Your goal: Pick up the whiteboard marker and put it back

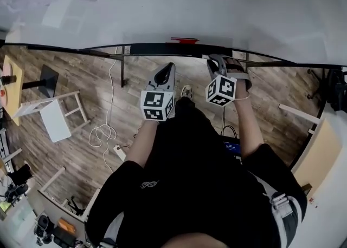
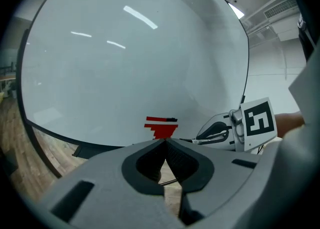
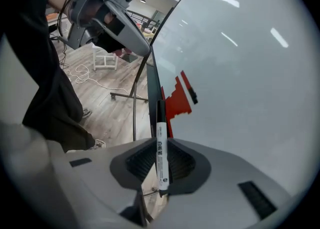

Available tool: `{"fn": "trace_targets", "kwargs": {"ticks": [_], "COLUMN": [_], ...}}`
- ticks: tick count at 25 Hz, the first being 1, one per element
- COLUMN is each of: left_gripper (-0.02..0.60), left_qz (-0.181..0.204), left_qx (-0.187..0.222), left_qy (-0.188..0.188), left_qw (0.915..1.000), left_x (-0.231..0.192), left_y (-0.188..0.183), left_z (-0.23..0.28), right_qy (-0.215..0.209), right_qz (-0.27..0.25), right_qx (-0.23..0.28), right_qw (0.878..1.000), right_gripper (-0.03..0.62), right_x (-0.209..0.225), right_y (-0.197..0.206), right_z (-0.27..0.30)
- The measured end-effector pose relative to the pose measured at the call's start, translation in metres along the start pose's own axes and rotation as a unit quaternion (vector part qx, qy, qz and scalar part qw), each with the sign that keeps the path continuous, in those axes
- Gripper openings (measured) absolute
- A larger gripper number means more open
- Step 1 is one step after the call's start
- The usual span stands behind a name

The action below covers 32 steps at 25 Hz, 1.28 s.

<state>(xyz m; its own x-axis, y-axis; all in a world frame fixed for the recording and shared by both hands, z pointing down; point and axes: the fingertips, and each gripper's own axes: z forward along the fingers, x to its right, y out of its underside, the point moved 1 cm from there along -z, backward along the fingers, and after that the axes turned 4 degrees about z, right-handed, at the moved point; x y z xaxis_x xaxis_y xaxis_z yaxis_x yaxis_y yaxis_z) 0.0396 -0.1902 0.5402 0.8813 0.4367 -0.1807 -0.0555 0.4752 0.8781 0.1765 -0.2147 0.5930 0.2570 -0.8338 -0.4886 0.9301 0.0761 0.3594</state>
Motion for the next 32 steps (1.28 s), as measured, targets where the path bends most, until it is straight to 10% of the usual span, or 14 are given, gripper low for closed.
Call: {"fn": "trace_targets", "kwargs": {"ticks": [32], "left_gripper": [0.008], "left_qz": [-0.018], "left_qx": [-0.008], "left_qy": [-0.027], "left_qw": [0.9994], "left_x": [-0.004], "left_y": [0.012], "left_z": [-0.011], "right_qy": [-0.042], "right_qz": [-0.049], "right_qx": [-0.044], "right_qw": [0.997], "right_gripper": [0.054], "right_x": [-0.011], "right_y": [0.016], "right_z": [0.041]}}
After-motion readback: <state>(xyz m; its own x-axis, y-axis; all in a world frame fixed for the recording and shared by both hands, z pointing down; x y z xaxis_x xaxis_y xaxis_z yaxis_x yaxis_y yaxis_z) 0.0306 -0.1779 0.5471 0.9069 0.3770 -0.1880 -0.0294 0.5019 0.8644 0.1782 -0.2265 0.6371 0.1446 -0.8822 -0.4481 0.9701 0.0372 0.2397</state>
